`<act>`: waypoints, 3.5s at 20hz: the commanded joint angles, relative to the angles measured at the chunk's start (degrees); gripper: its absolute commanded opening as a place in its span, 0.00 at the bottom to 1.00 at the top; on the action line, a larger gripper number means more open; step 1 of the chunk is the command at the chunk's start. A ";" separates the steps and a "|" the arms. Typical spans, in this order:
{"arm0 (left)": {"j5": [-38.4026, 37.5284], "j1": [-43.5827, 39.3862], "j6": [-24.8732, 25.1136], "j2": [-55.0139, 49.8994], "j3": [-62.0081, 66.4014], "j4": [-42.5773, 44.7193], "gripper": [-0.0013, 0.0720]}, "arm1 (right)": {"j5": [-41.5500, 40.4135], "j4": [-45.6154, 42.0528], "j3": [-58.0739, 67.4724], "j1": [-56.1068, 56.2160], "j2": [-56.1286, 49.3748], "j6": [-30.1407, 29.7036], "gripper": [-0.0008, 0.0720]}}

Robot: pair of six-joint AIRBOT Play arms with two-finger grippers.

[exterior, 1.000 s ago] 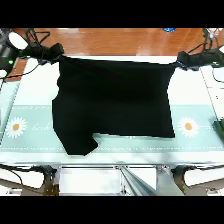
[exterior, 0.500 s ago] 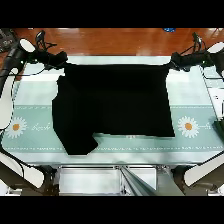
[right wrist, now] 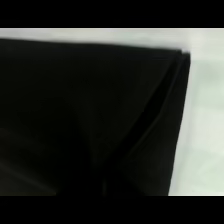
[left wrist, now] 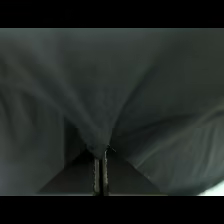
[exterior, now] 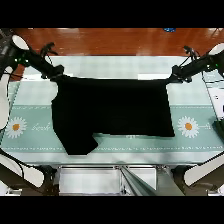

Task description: Fold the shirts.

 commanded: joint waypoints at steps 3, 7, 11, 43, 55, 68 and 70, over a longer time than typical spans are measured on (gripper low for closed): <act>1.05 -0.22 0.02 0.02 -9.77 1.51 0.05 | -0.92 -3.50 -5.64 1.27 -0.02 0.46 0.04; 1.81 -1.14 -1.40 0.07 -10.12 1.62 0.72 | -4.74 -2.82 -6.88 1.88 0.00 3.65 0.58; 1.42 2.58 -4.20 4.46 -5.49 -0.37 0.71 | -3.02 -3.39 -5.16 -1.25 4.52 6.47 0.57; 23.39 17.86 2.36 46.12 -81.74 -14.34 0.05 | -12.26 -5.92 -70.88 -30.82 51.67 4.59 0.57; 22.34 17.86 2.34 46.12 -81.74 -14.36 0.05 | -21.70 7.76 -75.82 -18.16 43.45 2.60 0.57; 23.19 16.02 4.48 40.17 -53.77 -24.17 0.05 | -19.34 13.03 -50.47 -9.99 37.88 -3.69 0.04; 23.12 13.29 3.78 33.77 -47.08 -24.20 0.05 | -19.19 15.30 -46.71 -9.97 34.10 -3.76 0.04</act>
